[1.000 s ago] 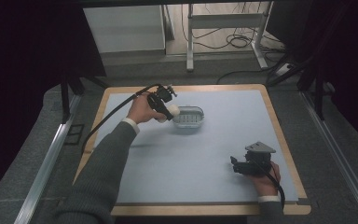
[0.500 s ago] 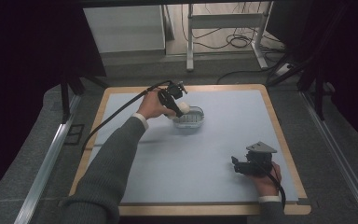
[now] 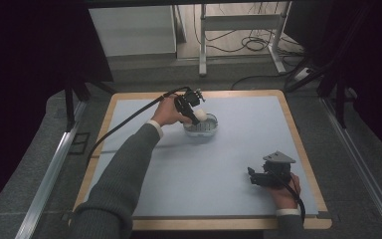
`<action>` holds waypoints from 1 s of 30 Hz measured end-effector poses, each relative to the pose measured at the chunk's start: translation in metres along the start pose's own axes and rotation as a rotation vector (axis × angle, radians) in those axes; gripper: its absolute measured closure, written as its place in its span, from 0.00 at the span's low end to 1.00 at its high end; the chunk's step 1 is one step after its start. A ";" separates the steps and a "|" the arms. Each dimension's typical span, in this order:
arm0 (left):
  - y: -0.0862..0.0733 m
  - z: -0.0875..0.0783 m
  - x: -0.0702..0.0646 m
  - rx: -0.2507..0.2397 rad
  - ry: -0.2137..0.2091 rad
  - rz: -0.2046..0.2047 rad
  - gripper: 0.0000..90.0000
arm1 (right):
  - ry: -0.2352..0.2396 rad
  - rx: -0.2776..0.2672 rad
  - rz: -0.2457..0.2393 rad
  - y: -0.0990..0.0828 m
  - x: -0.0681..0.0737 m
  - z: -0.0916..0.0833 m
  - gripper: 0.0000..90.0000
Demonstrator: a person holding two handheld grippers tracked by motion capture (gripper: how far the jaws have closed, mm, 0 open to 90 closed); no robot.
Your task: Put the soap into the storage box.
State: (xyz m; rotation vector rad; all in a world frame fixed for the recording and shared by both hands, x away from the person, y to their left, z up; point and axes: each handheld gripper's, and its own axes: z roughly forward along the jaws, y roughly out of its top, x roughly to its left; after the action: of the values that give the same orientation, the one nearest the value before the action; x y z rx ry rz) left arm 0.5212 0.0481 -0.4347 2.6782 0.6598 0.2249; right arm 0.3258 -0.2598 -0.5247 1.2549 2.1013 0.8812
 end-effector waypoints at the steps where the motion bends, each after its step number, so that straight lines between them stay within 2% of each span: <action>1: 0.002 0.000 -0.001 -0.004 -0.005 0.005 0.55 | -0.001 0.001 -0.001 0.000 0.000 0.000 0.10; 5: 0.007 0.004 -0.005 -0.027 -0.027 -0.002 0.55 | 0.000 0.002 -0.004 0.000 0.001 0.000 0.10; 10: 0.007 0.014 -0.008 -0.010 -0.023 0.012 0.55 | -0.001 0.004 -0.005 -0.001 0.001 0.000 0.10; 18: 0.007 0.018 -0.008 -0.005 -0.015 0.014 0.55 | -0.003 0.008 -0.007 -0.001 0.001 0.000 0.10; 23: 0.008 0.011 -0.008 -0.051 -0.053 -0.004 0.53 | -0.005 0.007 -0.009 -0.001 0.001 0.000 0.10; 27: 0.005 0.004 -0.008 -0.060 -0.037 -0.005 0.49 | -0.005 0.007 -0.010 0.000 0.001 0.000 0.10; 30: 0.001 -0.005 -0.008 -0.086 -0.040 -0.014 0.45 | -0.005 0.007 -0.010 -0.001 0.002 0.000 0.10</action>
State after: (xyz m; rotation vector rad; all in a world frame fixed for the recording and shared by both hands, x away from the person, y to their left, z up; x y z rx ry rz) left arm 0.5132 0.0448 -0.4306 2.5883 0.6415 0.1913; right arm 0.3246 -0.2587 -0.5250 1.2478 2.1073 0.8660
